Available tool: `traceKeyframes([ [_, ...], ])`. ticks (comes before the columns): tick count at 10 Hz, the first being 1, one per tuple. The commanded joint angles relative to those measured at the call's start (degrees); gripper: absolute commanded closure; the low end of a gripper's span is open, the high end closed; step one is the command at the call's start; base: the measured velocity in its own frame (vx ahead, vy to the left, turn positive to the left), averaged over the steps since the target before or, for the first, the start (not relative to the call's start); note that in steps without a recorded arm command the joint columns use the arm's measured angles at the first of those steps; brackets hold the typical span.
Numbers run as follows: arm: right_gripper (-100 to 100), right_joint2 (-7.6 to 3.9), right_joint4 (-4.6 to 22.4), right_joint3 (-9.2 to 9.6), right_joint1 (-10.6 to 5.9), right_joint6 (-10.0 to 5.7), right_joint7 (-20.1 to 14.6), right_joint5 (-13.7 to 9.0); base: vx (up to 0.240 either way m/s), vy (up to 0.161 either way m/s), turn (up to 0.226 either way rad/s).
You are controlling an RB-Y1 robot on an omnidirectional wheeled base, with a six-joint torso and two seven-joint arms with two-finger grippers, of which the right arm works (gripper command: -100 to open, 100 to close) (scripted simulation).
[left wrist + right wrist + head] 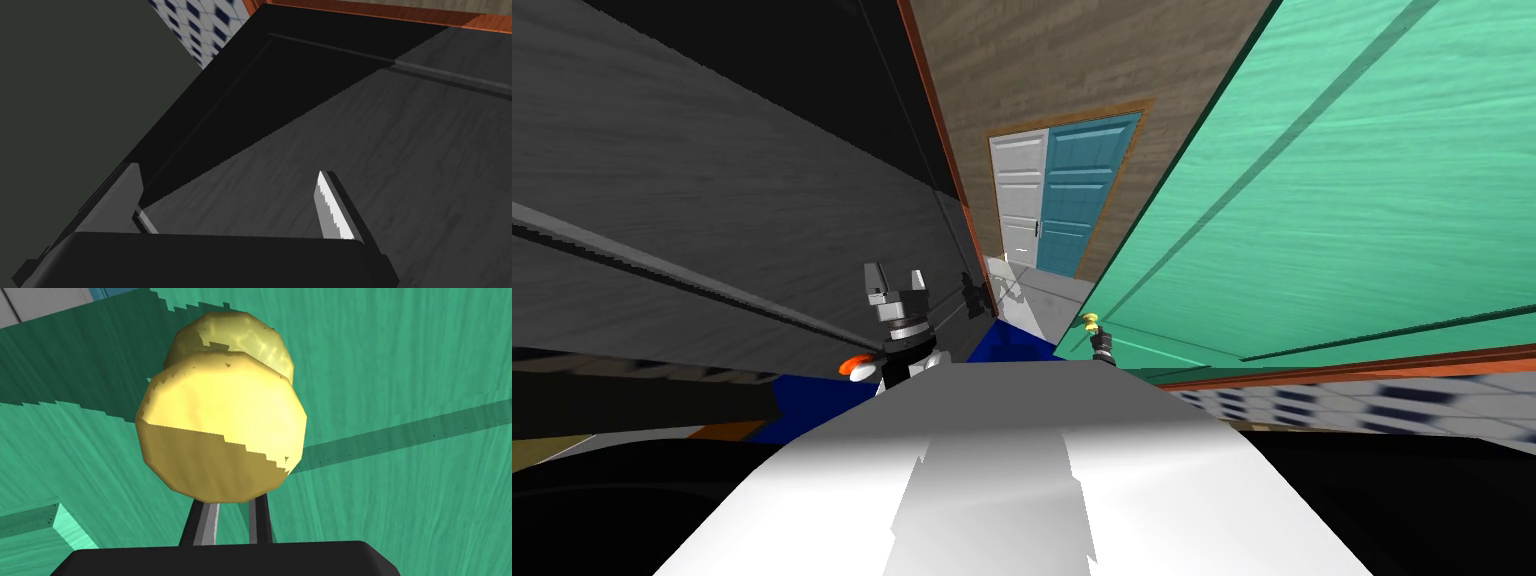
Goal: Pull the door open
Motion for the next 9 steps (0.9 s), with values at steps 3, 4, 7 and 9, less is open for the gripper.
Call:
traceKeyframes([
  [3,100,0.10,-1.21,1.68,-0.74,0.61,-5.33,-2.78,-0.065,-0.002,0.083],
  [4,-100,0.25,-1.41,1.29,0.39,1.72,-6.18,-3.06,-0.070,-0.028,0.026],
  [7,-100,0.80,-1.59,1.90,-0.13,2.17,-9.99,-4.64,-0.070,0.002,0.024],
  [9,-100,1.30,-1.75,2.45,-0.60,2.57,-13.33,-6.06,-0.085,0.019,0.027],
])
